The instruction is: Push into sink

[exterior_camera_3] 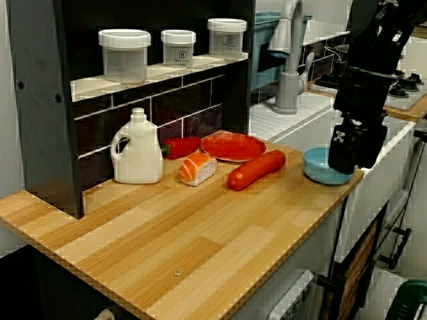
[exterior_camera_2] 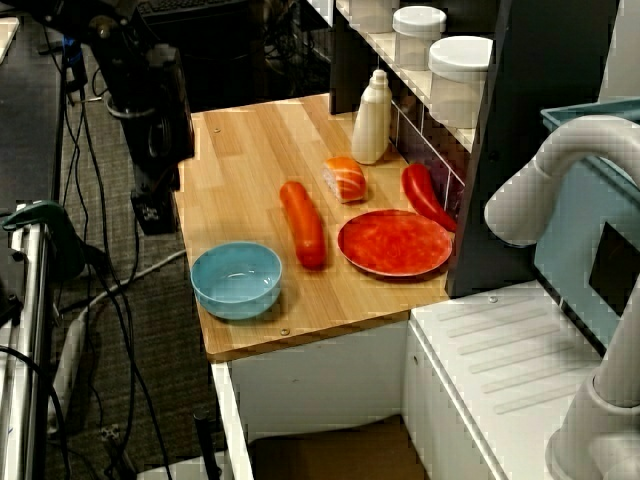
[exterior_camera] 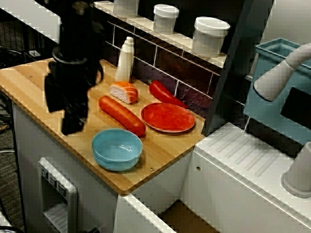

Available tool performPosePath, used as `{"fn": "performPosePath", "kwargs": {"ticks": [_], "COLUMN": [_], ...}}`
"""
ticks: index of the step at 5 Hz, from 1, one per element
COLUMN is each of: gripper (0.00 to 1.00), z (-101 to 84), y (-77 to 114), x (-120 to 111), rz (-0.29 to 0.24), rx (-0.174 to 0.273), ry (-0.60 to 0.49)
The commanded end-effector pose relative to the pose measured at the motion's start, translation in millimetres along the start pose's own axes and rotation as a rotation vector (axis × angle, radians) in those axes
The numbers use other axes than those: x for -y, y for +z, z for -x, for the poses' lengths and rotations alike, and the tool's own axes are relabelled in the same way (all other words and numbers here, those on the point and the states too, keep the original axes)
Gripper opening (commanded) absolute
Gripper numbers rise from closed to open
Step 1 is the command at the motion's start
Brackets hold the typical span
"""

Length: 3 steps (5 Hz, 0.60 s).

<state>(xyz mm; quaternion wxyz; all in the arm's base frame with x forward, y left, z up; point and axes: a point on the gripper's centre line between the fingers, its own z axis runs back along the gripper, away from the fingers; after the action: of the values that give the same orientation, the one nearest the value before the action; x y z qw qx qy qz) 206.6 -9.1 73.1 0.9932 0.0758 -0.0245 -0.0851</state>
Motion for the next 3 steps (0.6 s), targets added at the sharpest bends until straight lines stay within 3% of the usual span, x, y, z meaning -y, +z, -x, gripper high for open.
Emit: {"fn": "performPosePath", "kwargs": {"ticks": [1, 3], "gripper": [1.00, 1.00], "z": [-7.6, -21.5], "y": [-1.5, -7.7], "x": [-21, -3], "rz": [-0.007, -0.027], "rx": [0.000, -0.006], "ry": [0.015, 0.087]}}
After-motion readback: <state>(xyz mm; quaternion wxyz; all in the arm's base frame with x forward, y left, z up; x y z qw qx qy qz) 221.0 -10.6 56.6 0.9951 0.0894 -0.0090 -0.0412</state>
